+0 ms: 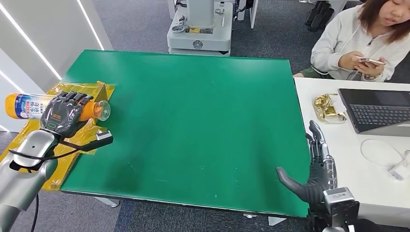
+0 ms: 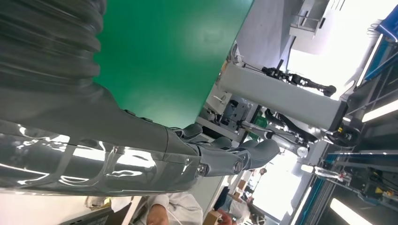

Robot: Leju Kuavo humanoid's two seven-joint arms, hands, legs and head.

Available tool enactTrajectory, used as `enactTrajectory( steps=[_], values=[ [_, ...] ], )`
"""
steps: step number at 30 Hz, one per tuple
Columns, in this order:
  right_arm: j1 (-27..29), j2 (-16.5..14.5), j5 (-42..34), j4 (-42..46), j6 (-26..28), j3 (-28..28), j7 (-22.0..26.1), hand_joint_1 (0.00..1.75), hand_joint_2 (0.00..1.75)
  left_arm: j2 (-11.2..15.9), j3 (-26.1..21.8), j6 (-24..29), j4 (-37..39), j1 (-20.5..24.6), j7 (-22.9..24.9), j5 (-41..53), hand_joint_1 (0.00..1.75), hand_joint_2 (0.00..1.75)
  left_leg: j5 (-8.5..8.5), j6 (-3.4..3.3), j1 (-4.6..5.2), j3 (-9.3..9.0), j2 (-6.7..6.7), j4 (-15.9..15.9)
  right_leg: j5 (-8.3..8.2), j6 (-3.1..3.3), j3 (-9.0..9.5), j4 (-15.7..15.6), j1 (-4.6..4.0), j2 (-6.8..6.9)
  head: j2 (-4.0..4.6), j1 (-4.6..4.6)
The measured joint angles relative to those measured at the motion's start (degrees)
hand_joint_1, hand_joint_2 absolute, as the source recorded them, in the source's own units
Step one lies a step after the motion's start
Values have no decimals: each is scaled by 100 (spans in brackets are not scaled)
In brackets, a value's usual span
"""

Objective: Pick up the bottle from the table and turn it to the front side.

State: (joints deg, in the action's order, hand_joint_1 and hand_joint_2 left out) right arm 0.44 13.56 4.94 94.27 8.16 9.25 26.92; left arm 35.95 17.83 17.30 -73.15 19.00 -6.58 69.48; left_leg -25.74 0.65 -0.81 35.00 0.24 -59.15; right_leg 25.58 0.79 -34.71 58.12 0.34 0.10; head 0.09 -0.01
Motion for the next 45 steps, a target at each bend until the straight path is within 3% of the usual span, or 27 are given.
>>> enactTrajectory(
  steps=[7, 20, 21, 25, 32, 37, 45],
  values=[
    [100, -234, 308, 265, -287, -242, -74, 0, 175, -139, -200, -215, -117, -514, -267, -73, 175, 175, 0, 0, 1, -3, 2, -1, 0, 0, -1, -2, 1, -1, 0, -1],
    [-66, -278, 394, 281, -461, -176, -96, 0, 175, -1078, -121, -13, 1137, -656, -599, -347, 175, 175, -1, -1, 2, -1, -4, -1, -1, -1, 3, -2, 2, 3, 0, -1],
    [-78, -278, 397, 281, -460, -159, -108, 0, 175, -1129, -123, 20, 1261, -642, -633, -362, 170, 175, -1, -1, 2, -2, -4, -1, -1, 0, 3, -2, 2, 3, 0, -1],
    [-95, -246, 384, 310, -444, -97, -192, 0, 175, -1328, -162, 181, 1800, -497, -706, -406, 3, 175, -1, 0, 1, -3, -4, -1, -1, 0, 4, -2, 2, 4, 0, -2],
    [-84, -137, 341, 395, -414, -53, -234, 0, 175, -1534, -222, 421, 2619, -63, -556, -285, 0, 175, 0, -1, 2, -17, -17, 4, 0, 0, 23, -1, 2, 24, 0, -1],
    [30, -134, 457, 456, -371, 0, -285, 0, 175, -1680, -391, 1023, 3116, 98, -473, -149, 0, 175, 3, 4, 1, -33, -14, 6, -2, 4, 32, 2, 3, 19, 0, -2],
    [107, -134, 388, 441, -365, 66, -298, 0, 175, -2284, -966, 1622, 3023, -222, -1540, -1453, 0, 175, 3, 3, 5, -29, -17, 5, -2, 2, 30, 0, 3, 20, 0, -1]
  ],
)
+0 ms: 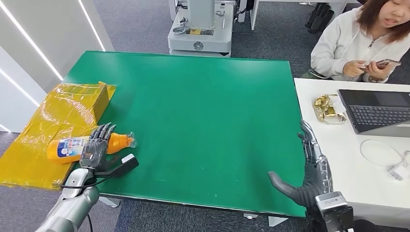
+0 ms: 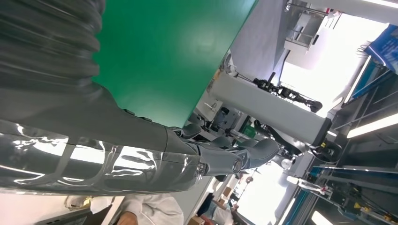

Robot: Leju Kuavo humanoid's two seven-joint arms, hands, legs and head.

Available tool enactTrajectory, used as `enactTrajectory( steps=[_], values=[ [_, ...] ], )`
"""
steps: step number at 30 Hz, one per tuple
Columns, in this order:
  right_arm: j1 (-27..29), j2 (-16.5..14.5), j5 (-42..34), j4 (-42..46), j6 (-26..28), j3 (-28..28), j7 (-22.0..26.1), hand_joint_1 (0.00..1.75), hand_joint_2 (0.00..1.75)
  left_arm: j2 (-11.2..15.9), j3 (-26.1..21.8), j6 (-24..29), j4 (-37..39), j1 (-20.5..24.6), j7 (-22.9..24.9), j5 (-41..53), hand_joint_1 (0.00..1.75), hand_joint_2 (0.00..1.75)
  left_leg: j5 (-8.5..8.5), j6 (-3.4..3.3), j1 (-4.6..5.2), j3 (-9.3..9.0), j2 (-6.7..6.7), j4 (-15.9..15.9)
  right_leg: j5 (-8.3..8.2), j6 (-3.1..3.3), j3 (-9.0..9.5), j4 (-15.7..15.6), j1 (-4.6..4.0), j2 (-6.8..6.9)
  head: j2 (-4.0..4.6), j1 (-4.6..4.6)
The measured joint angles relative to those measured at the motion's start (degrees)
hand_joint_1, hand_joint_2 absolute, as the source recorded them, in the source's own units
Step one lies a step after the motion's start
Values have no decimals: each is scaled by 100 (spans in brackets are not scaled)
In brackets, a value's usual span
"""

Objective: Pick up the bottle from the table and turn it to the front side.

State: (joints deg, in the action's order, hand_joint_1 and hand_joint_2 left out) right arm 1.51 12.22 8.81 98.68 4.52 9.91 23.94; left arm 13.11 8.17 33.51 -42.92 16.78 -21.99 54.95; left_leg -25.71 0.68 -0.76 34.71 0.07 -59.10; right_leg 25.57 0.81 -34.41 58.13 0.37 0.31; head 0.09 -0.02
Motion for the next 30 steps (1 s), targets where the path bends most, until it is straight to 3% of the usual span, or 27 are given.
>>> enactTrajectory(
  steps=[5, 13, 17, 20, 24, 26, 28, 30],
  values=[
    [-2, 35, -211, -121, 67, 94, 65, 0, 175, -566, -96, 67, -607, -397, -973, -1369, 0, 175, -8, -12, 4, 10, 0, -3, 1, -3, -3, -7, 2, 0, 0, 1],
    [-3, 105, -282, -257, 111, 180, 101, 0, 175, -874, -96, 65, -1125, -609, -1075, -1775, 0, 175, -14, -21, 2, 12, 1, -4, 3, -6, -7, -9, 1, -1, 0, -1],
    [-1, 111, -348, -336, 202, 246, 162, 0, 175, -1096, -44, -284, -1609, -736, -1665, -3054, 0, 175, -14, -21, 2, 14, 1, -4, 4, -7, -11, -9, 1, 0, 0, -1],
    [17, 110, -505, -417, 364, 308, 278, 0, 175, -1257, 240, -360, -2320, -850, -1799, -4103, 0, 175, -15, -21, 2, 18, 0, -6, 5, -9, -11, -9, 1, 1, 0, 1],
    [164, 60, -729, -483, 620, 397, 371, 0, 175, -1285, 977, 363, -3291, -894, -1825, -4442, 0, 175, -17, -25, 4, 20, -3, -8, 7, -12, -11, -10, 2, 4, 0, 0],
    [295, 11, -816, -485, 794, 443, 420, 0, 175, -1281, 1362, 435, -3667, -899, -1827, -4655, 0, 175, -19, -26, 4, 22, -5, -8, 10, -16, -11, -11, 2, 7, 0, 1],
    [463, -62, -947, -443, 963, 478, 453, 0, 175, -1285, 1668, -34, -3945, -929, -1827, -5203, 0, 175, -22, -25, 4, 23, -4, -7, 12, -18, -10, -11, 2, 6, 0, 0],
    [642, -181, -1096, -364, 1085, 507, 459, 0, 175, -1306, 1840, -911, -4070, -1007, -1815, -5948, 0, 175, -26, -23, 3, 21, -1, -6, 13, -17, -11, -10, 2, 1, 0, -1]
  ],
)
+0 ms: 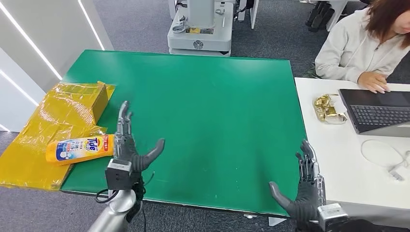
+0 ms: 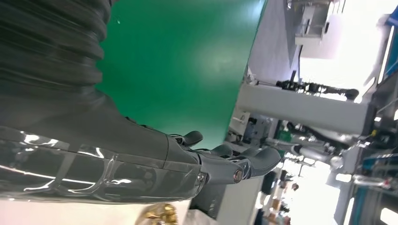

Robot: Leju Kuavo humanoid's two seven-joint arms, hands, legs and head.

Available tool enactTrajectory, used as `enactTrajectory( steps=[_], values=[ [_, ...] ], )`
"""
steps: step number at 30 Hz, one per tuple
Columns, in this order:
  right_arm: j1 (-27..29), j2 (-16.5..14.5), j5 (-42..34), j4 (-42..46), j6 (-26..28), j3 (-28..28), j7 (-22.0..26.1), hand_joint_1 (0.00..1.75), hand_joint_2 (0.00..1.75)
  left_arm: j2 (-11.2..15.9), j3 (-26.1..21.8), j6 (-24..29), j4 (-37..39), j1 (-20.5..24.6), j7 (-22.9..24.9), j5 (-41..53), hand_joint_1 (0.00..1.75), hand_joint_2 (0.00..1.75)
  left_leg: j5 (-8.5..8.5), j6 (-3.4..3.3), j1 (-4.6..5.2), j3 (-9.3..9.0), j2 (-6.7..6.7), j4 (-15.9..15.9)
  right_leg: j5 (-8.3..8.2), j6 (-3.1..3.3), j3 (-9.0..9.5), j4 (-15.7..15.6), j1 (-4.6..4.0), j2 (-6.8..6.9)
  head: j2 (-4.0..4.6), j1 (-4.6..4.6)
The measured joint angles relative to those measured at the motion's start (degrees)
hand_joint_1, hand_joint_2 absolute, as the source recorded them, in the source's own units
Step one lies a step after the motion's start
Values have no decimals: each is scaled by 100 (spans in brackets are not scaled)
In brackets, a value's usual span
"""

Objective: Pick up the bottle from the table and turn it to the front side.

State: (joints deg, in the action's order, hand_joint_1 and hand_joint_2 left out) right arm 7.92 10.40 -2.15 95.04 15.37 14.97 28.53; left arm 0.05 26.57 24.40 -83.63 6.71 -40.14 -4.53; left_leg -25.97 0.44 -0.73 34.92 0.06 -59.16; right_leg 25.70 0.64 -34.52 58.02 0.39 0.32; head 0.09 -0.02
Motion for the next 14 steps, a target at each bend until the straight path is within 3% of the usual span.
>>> enactTrajectory(
  steps=[2, 4, 14],
  values=[
    [156, -155, -127, 73, 71, 34, -10, 0, 175, -30, 76, -792, -22, -105, 63, -615, 0, 175, -2, 1, -1, -1, 3, 1, 2, 3, -3, 0, -1, -4, 0, 0],
    [278, -304, -199, 121, 125, 78, -26, 0, 175, -47, 132, -1241, -29, -192, 181, -937, 0, 175, -2, 2, -2, -1, 3, 2, 4, 4, -5, 1, -1, -4, 0, 0],
    [617, -696, -317, 233, 274, 135, -132, 0, 175, -82, 203, -2085, -47, -386, 735, -1297, 0, 175, -2, 2, -1, 0, 3, 4, 5, 4, -4, 1, -1, -4, 0, 1]
  ],
)
